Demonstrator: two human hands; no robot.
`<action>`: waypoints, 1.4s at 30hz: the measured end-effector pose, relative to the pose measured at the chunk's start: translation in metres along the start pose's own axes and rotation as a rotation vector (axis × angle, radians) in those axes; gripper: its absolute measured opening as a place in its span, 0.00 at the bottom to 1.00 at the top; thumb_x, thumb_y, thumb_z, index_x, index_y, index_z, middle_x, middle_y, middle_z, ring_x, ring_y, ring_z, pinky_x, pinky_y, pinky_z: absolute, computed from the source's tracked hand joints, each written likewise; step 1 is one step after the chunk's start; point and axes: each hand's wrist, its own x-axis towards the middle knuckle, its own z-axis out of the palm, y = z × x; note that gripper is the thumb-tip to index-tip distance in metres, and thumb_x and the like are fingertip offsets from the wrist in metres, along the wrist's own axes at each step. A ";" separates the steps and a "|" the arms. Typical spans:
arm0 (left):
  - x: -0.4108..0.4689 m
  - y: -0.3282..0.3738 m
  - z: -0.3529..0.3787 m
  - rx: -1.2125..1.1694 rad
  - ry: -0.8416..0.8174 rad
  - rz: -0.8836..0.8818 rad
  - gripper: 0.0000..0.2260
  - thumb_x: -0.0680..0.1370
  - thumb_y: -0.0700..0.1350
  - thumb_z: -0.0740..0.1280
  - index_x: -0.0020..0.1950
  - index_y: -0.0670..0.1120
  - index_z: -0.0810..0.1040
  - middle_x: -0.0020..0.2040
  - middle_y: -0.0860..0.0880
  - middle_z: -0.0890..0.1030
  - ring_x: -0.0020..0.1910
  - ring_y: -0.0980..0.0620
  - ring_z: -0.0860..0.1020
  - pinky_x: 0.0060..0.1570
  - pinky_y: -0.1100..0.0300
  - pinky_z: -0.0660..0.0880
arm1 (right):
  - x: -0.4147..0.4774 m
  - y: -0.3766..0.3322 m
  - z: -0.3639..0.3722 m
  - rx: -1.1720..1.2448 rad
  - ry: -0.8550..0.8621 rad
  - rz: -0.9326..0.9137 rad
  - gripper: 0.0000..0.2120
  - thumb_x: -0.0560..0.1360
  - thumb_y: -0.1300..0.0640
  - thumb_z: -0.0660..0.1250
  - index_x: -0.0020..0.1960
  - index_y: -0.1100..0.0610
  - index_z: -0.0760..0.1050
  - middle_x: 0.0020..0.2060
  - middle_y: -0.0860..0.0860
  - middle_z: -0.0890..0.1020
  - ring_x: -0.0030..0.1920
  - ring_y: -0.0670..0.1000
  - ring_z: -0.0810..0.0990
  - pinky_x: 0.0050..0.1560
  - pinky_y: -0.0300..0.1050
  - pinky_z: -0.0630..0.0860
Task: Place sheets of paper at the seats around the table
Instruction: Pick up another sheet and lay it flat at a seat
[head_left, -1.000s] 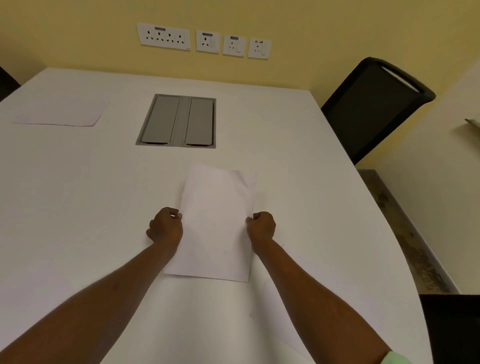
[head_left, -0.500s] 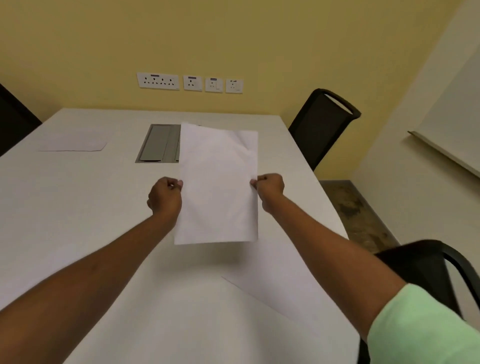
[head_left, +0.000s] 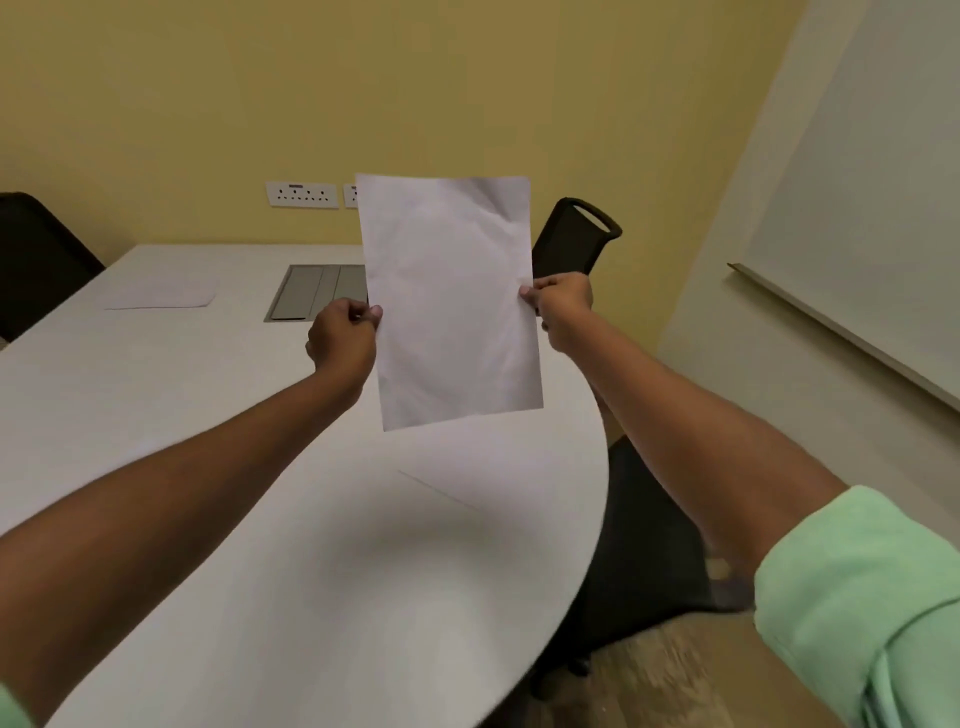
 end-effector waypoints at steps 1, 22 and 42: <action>-0.016 0.010 -0.005 -0.011 0.009 0.009 0.06 0.76 0.48 0.67 0.45 0.46 0.78 0.42 0.50 0.79 0.48 0.45 0.79 0.59 0.44 0.74 | -0.013 -0.004 -0.015 0.001 -0.003 -0.010 0.07 0.71 0.64 0.74 0.47 0.64 0.80 0.48 0.58 0.82 0.45 0.57 0.80 0.41 0.47 0.74; -0.196 0.177 0.096 -0.203 -0.076 0.087 0.07 0.78 0.46 0.66 0.47 0.43 0.79 0.45 0.47 0.82 0.47 0.47 0.80 0.50 0.51 0.76 | -0.039 -0.056 -0.269 -0.015 0.074 -0.262 0.04 0.74 0.61 0.71 0.42 0.58 0.76 0.40 0.52 0.79 0.35 0.49 0.76 0.43 0.52 0.81; -0.174 0.247 0.379 -0.133 0.026 0.005 0.10 0.77 0.44 0.66 0.35 0.46 0.76 0.36 0.48 0.81 0.39 0.51 0.77 0.38 0.60 0.69 | 0.269 -0.081 -0.389 -0.122 -0.142 -0.582 0.06 0.72 0.60 0.72 0.46 0.62 0.83 0.40 0.53 0.83 0.41 0.52 0.82 0.48 0.51 0.82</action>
